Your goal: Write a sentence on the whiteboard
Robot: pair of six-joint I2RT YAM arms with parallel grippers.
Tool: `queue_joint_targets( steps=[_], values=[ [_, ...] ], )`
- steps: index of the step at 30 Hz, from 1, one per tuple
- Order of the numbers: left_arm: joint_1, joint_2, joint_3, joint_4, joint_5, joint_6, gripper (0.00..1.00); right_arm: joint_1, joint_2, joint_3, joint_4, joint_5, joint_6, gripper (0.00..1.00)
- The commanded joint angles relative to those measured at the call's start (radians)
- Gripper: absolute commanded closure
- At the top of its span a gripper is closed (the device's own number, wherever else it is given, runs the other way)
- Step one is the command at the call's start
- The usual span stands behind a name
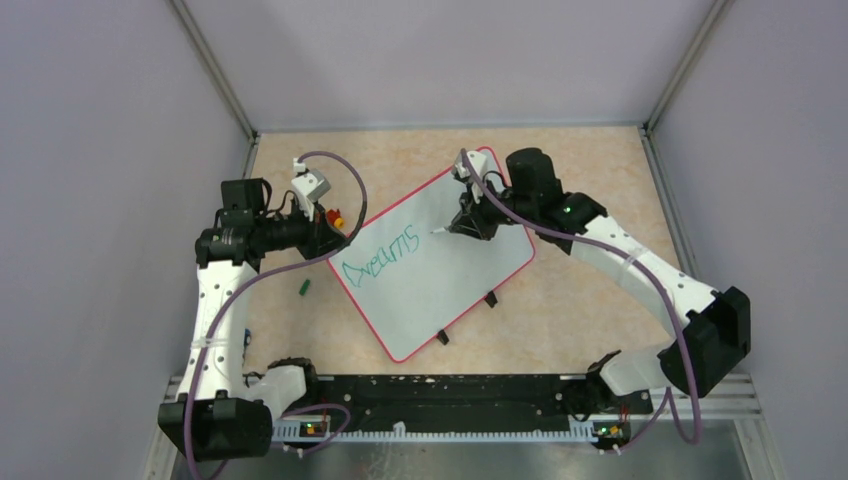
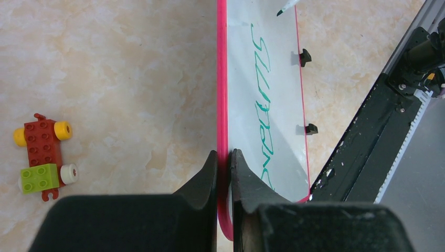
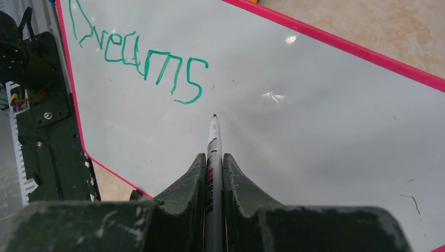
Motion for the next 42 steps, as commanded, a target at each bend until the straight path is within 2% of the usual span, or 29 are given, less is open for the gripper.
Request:
queue_joint_targets(
  steps=[1,22,42],
  values=[
    [-0.018,-0.013,-0.018,0.019,0.002,0.016,1.0,-0.002,0.009,0.064,0.039,-0.007,-0.017,1.0],
    [-0.018,-0.016,-0.023,0.022,0.0,0.016,1.0,-0.002,0.084,0.127,0.053,0.004,-0.015,1.0],
    [-0.018,-0.014,-0.024,0.022,-0.002,0.021,1.0,-0.002,0.025,0.008,0.037,0.049,-0.054,1.0]
  ],
)
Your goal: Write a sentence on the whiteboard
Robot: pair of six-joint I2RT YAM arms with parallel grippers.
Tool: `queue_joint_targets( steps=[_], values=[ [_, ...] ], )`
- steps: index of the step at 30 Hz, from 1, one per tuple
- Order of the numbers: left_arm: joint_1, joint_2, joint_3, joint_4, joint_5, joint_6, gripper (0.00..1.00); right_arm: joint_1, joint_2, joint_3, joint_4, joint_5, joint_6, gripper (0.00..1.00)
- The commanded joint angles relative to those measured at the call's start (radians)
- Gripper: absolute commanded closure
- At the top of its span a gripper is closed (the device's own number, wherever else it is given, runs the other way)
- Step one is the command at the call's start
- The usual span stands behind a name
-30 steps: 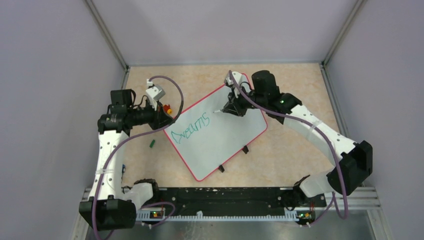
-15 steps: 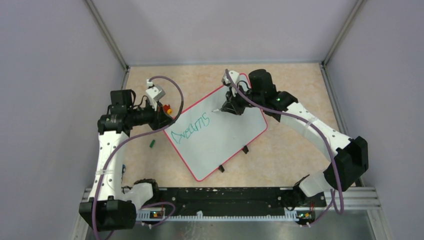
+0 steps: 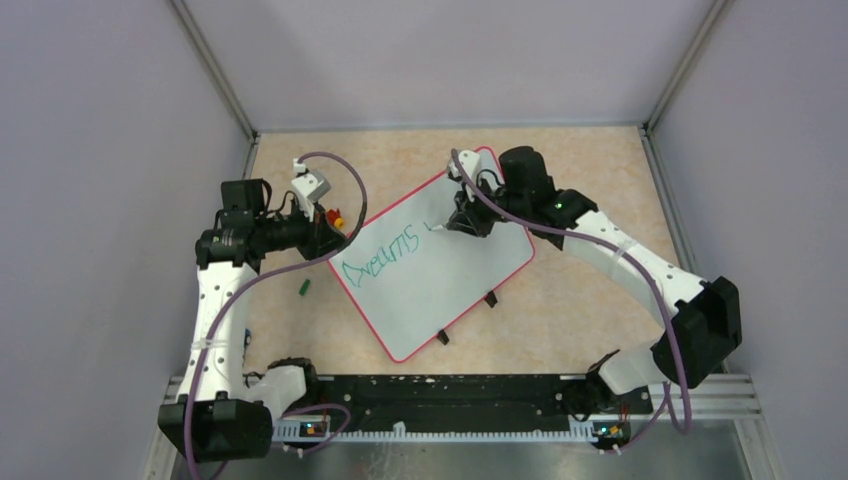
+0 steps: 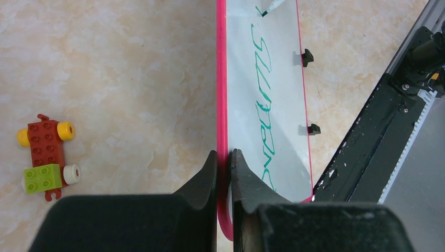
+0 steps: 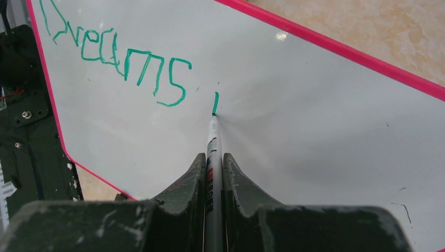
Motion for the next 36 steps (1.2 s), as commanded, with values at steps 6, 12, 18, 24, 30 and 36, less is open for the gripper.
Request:
queue_joint_targets(
  steps=[6,12,18,24,30,36],
  values=[
    [-0.017,-0.007,-0.017,0.012,0.001,0.019,1.0,-0.002,-0.014,0.021,0.025,0.037,-0.033,1.0],
    [-0.017,-0.012,-0.018,0.01,-0.003,0.02,1.0,-0.003,0.002,0.069,0.035,0.052,-0.023,1.0],
    [-0.017,-0.011,-0.019,0.009,-0.003,0.023,1.0,-0.003,0.015,0.105,0.029,0.07,-0.025,1.0],
    [-0.018,-0.013,-0.018,0.009,-0.004,0.023,1.0,-0.003,0.024,0.11,0.02,0.063,-0.025,1.0],
    [-0.017,-0.011,-0.017,0.009,-0.004,0.022,1.0,-0.003,0.013,0.066,0.025,0.062,-0.026,1.0],
    [-0.017,-0.013,-0.02,0.008,-0.005,0.024,1.0,-0.003,-0.017,0.019,0.02,0.061,-0.031,1.0]
  ],
)
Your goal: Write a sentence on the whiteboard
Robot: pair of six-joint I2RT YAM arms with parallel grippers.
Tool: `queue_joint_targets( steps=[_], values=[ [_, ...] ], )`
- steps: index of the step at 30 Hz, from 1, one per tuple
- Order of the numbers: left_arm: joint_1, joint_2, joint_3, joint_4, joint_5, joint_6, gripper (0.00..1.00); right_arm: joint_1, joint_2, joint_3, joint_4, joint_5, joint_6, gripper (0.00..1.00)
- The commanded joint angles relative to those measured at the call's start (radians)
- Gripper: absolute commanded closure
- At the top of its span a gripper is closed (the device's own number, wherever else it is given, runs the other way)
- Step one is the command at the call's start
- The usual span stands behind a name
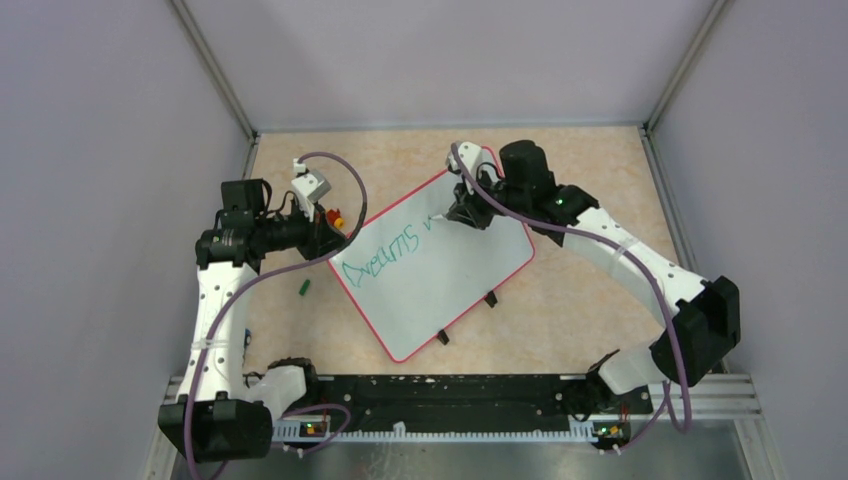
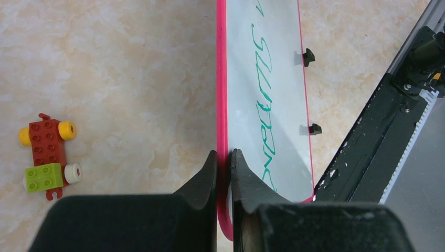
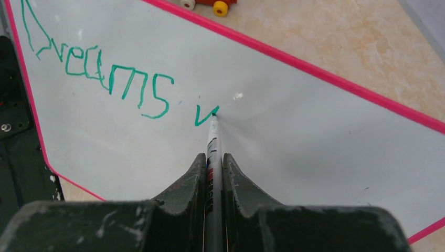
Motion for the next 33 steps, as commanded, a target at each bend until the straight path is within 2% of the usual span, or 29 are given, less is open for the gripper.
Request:
queue_joint_targets(
  steps=[1,9,25,33],
  values=[
    [-0.017,-0.012,-0.021,0.008,-0.004,0.024,1.0,-0.003,-0.033,-0.039,0.013,0.006,-0.016,1.0],
    [-0.017,-0.008,-0.02,0.009,-0.001,0.024,1.0,-0.009,-0.044,-0.054,0.007,0.019,-0.033,1.0],
    [-0.017,-0.012,-0.024,0.011,-0.006,0.022,1.0,-0.031,0.026,0.085,0.008,0.019,-0.018,1.0],
    [-0.017,-0.017,-0.023,0.009,-0.004,0.021,1.0,-0.057,-0.057,0.048,-0.043,-0.044,-0.02,1.0]
  ],
)
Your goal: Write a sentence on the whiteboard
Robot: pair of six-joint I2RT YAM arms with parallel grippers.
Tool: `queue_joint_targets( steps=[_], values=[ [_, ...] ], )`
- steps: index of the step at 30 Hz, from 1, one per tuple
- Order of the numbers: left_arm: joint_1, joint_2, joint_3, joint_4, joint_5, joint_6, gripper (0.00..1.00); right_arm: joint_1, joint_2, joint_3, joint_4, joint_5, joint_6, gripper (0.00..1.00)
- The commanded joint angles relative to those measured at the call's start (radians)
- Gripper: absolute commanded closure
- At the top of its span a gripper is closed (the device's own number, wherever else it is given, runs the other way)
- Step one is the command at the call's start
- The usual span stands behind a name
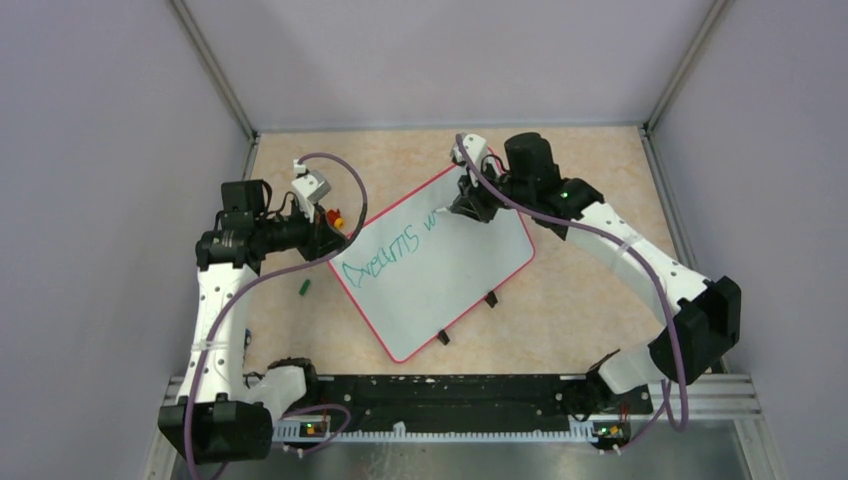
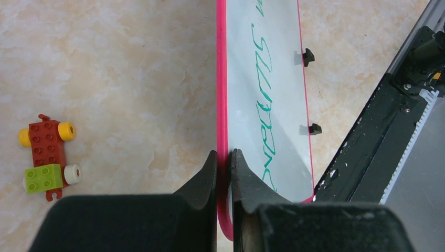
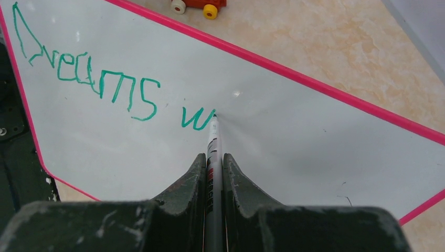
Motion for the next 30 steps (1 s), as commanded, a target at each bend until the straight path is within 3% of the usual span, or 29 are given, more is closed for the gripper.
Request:
queue_joint_targets(
  steps=[1,30],
  values=[
    [-0.017,-0.013,-0.016,0.004,0.0,0.021,1.0,-0.043,-0.079,0.001,-0.017,-0.051,-0.008,1.0],
    [-0.018,-0.004,-0.019,0.008,0.007,0.023,1.0,-0.054,-0.001,0.017,0.036,-0.048,0.004,1.0]
  ],
)
